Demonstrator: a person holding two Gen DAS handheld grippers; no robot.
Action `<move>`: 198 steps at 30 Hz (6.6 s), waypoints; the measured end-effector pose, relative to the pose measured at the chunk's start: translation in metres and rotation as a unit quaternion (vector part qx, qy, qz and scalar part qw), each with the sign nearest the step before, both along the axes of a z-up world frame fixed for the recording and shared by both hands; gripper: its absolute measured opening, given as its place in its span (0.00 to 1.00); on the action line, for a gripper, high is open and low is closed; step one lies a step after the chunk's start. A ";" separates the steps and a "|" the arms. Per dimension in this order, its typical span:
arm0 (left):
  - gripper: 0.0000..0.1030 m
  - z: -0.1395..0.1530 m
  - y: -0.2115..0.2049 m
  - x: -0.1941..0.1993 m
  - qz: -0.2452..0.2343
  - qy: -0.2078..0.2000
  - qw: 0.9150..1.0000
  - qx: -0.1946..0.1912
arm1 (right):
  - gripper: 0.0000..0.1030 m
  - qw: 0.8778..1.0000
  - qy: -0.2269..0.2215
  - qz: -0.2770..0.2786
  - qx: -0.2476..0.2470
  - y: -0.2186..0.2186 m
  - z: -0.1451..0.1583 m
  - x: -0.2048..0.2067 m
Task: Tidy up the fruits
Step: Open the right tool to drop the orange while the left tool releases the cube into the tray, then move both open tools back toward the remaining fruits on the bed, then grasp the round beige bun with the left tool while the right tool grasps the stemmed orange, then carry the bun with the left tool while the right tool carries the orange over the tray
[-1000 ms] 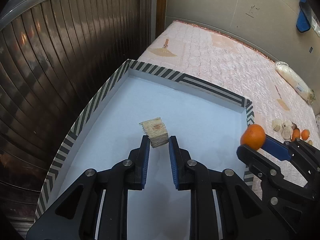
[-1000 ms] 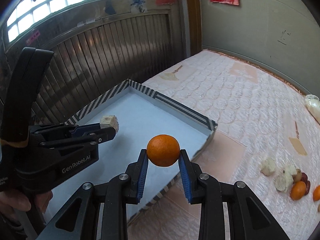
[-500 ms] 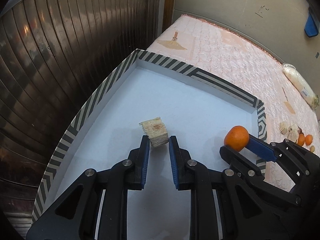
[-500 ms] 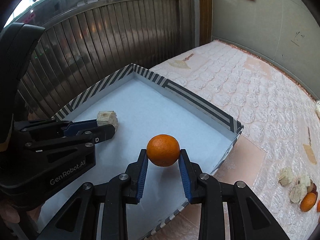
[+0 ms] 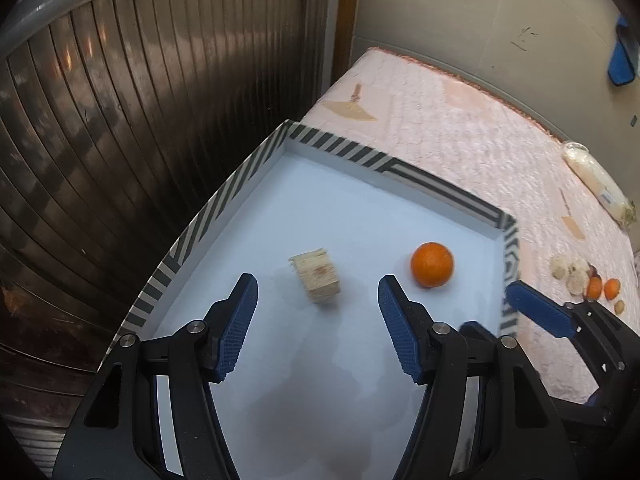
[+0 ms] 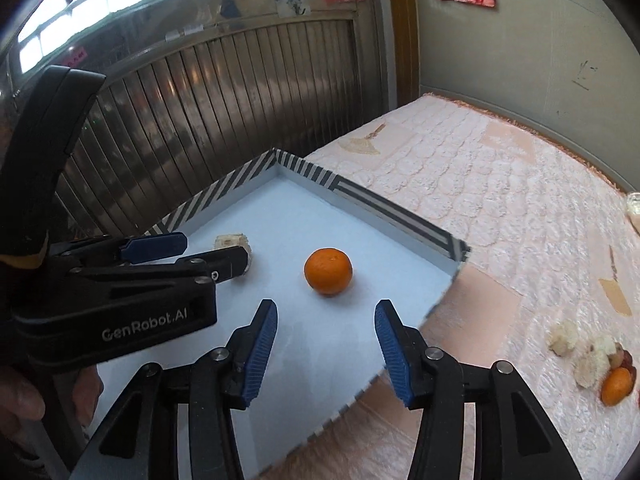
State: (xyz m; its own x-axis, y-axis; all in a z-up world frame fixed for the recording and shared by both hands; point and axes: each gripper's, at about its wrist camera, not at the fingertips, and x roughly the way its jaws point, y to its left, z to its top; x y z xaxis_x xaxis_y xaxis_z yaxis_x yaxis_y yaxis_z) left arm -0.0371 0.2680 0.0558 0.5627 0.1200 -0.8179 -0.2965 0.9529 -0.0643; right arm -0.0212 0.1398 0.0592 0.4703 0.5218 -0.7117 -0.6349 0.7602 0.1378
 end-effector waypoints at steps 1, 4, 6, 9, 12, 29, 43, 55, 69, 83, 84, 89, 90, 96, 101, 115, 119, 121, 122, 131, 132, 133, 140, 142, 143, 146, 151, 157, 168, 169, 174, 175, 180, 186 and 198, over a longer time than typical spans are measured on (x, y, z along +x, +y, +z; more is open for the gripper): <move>0.61 0.002 -0.003 -0.002 -0.001 -0.004 1.000 -0.001 | 0.48 1.000 -0.007 -0.005 0.000 -0.006 0.003 -0.004; 0.61 0.009 -0.013 -0.006 -0.009 -0.014 1.000 0.004 | 0.48 1.000 -0.017 -0.021 -0.003 -0.025 0.008 -0.013; 0.61 0.013 -0.024 -0.009 -0.018 -0.021 1.000 0.012 | 0.48 0.999 -0.019 -0.030 -0.002 -0.038 0.009 -0.017; 0.61 0.019 -0.045 -0.014 -0.036 -0.031 0.999 0.019 | 0.48 0.998 -0.021 -0.055 0.005 -0.062 0.011 -0.023; 0.61 0.024 -0.066 -0.017 -0.054 -0.041 0.997 0.027 | 0.48 0.997 -0.020 -0.077 0.010 -0.086 0.012 -0.028; 0.61 0.022 -0.171 -0.026 -0.146 -0.049 0.988 0.018 | 0.48 0.983 -0.017 -0.183 0.018 -0.198 0.012 -0.056; 0.61 0.016 -0.204 -0.023 -0.182 -0.041 0.982 0.011 | 0.48 0.975 -0.015 -0.218 0.037 -0.242 0.011 -0.065; 0.61 -0.006 -0.201 0.033 -0.184 0.008 0.983 -0.015 | 0.48 0.975 0.002 -0.220 0.041 -0.252 -0.002 -0.052; 0.61 -0.008 -0.210 0.047 -0.178 0.008 0.984 0.018 | 0.48 0.975 0.006 -0.221 0.032 -0.251 -0.006 -0.040; 0.61 -0.030 -0.216 0.094 -0.184 0.038 0.981 0.036 | 0.48 0.974 0.013 -0.220 0.042 -0.257 -0.011 -0.032; 0.61 -0.032 -0.217 0.096 -0.182 0.041 0.982 0.037 | 0.48 0.974 0.015 -0.220 0.042 -0.258 -0.012 -0.031; 0.61 -0.035 -0.218 0.108 -0.172 0.048 0.984 0.015 | 0.48 0.974 0.019 -0.221 0.044 -0.259 -0.014 -0.027; 0.61 -0.035 -0.220 0.111 -0.172 0.047 0.984 0.014 | 0.48 0.974 0.020 -0.220 0.044 -0.258 -0.015 -0.026; 0.61 -0.030 -0.229 0.118 -0.182 0.043 0.982 0.003 | 0.48 0.975 0.021 -0.216 0.042 -0.256 -0.016 -0.024; 0.61 -0.028 -0.231 0.124 -0.180 0.044 0.983 -0.004 | 0.48 0.975 0.024 -0.217 0.042 -0.256 -0.018 -0.022; 0.25 -0.029 -0.226 0.123 -0.180 0.043 0.982 -0.044 | 0.48 0.979 0.011 -0.201 0.034 -0.247 -0.017 -0.014; 0.25 -0.026 -0.219 0.118 -0.170 0.041 0.983 -0.051 | 0.48 0.982 0.004 -0.189 0.026 -0.241 -0.017 -0.005; 0.25 -0.023 -0.216 0.114 -0.170 0.039 0.983 -0.050 | 0.48 0.982 0.003 -0.190 0.019 -0.239 -0.017 0.003; 0.25 -0.021 -0.215 0.112 -0.168 0.038 0.984 -0.050 | 0.48 0.982 0.002 -0.190 0.018 -0.239 -0.017 0.007; 0.25 -0.010 -0.214 0.088 -0.178 0.029 0.982 -0.046 | 0.35 0.982 0.021 -0.188 0.015 -0.228 -0.024 0.040; 0.25 -0.009 -0.214 0.086 -0.179 0.028 0.982 -0.045 | 0.35 0.982 0.025 -0.187 0.016 -0.227 -0.026 0.042; 0.25 -0.008 -0.215 0.083 -0.180 0.026 0.982 -0.043 | 0.35 0.981 0.022 -0.191 0.012 -0.226 -0.028 0.044; 0.25 -0.004 -0.215 0.070 -0.179 0.012 0.983 -0.028 | 0.28 0.979 0.026 -0.202 0.017 -0.230 -0.034 0.047; 0.25 -0.004 -0.215 0.066 -0.180 0.011 0.983 -0.028 | 0.28 0.977 0.020 -0.210 0.019 -0.233 -0.032 0.042; 0.25 -0.003 -0.215 0.063 -0.181 0.009 0.983 -0.025 | 0.28 0.977 0.020 -0.211 0.021 -0.234 -0.031 0.039; 0.25 -0.001 -0.215 0.054 -0.179 0.001 0.984 -0.016 | 0.28 0.975 0.008 -0.219 0.027 -0.239 -0.024 0.025; 0.25 0.003 -0.215 0.033 -0.178 -0.018 0.984 0.001 | 0.28 0.972 -0.008 -0.232 0.039 -0.247 -0.012 -0.003; 0.25 0.007 -0.205 0.008 -0.176 -0.034 0.984 0.016 | 0.28 0.972 -0.019 -0.229 0.049 -0.243 0.002 -0.029; 0.25 0.019 -0.159 -0.025 -0.135 -0.069 0.987 0.056 | 0.28 0.982 -0.033 -0.179 0.050 -0.194 0.018 -0.055; 0.25 0.019 -0.155 -0.027 -0.132 -0.070 0.987 0.057 | 0.28 0.983 -0.034 -0.173 0.048 -0.188 0.019 -0.056; 0.25 0.018 -0.131 -0.034 -0.110 -0.073 0.989 0.062 | 0.28 0.988 -0.038 -0.146 0.041 -0.161 0.023 -0.060; 0.25 0.017 -0.125 -0.035 -0.105 -0.072 0.990 0.062 | 0.28 0.989 -0.038 -0.140 0.041 -0.155 0.024 -0.060; 0.25 0.016 -0.100 -0.040 -0.085 -0.070 0.992 0.062 | 0.28 0.992 -0.039 -0.116 0.036 -0.129 0.025 -0.059; 0.25 0.011 -0.073 -0.043 -0.063 -0.066 0.994 0.059 | 0.28 0.995 -0.039 -0.088 0.031 -0.098 0.026 -0.059; 0.25 -0.002 -0.037 -0.042 -0.035 -0.051 0.998 0.034 | 0.28 0.996 -0.016 -0.083 0.014 -0.089 0.011 -0.040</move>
State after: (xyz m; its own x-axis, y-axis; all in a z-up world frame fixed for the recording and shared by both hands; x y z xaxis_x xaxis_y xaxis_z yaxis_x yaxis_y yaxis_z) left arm -0.0795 0.2308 0.0536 0.6508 0.1308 -0.7479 -0.2248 0.9741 -0.0253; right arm -0.0609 0.0510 0.0703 0.5735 0.4550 -0.6812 -0.5059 0.8508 0.1423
